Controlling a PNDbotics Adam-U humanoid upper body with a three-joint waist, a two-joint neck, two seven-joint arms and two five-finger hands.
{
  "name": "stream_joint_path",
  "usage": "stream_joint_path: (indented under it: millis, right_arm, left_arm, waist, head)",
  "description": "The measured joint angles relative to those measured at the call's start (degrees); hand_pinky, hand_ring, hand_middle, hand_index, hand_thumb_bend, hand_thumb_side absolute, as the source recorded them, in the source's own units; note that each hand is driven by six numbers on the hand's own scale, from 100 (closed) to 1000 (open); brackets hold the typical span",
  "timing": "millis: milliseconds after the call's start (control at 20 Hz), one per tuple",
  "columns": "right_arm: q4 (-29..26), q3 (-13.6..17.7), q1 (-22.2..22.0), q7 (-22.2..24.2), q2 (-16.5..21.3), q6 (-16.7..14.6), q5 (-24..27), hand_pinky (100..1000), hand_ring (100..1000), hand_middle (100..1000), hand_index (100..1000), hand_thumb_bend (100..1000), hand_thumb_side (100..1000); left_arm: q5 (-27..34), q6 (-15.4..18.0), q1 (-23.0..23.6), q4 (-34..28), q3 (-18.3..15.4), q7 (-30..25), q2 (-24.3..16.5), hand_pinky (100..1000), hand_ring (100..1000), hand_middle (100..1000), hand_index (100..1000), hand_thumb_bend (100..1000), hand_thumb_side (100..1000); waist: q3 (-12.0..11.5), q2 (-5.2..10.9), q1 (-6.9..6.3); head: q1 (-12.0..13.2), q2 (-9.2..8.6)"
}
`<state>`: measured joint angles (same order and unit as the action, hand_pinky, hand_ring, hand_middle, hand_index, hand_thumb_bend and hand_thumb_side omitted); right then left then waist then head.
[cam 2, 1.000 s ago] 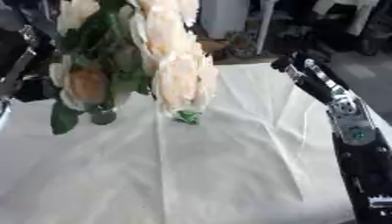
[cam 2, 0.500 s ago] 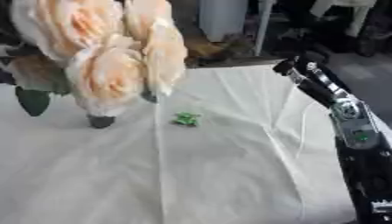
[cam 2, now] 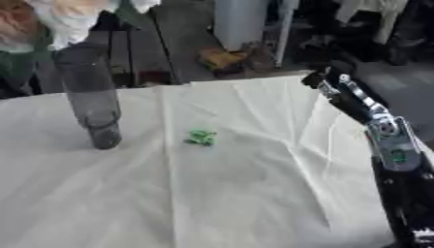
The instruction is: Arrange flowers into the vase.
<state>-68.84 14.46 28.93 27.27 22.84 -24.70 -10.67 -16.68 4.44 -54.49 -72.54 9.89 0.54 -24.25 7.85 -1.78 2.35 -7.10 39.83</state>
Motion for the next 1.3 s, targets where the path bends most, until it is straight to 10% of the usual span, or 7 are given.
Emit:
stream_joint_path:
  millis: [1300]
  right_arm:
    - [0.0, -0.02, 0.37, 0.44, -0.42, -0.01, 0.0, 826, 783, 686, 914, 100, 829]
  left_arm:
    - [32.84, -2.61, -1.31, -4.94, -3.45, 6.89, 0.87, 100, 100, 100, 100, 488, 606]
  waist:
    - [1.43, -0.42, -0.02]
  head:
    - [0.16, -0.65]
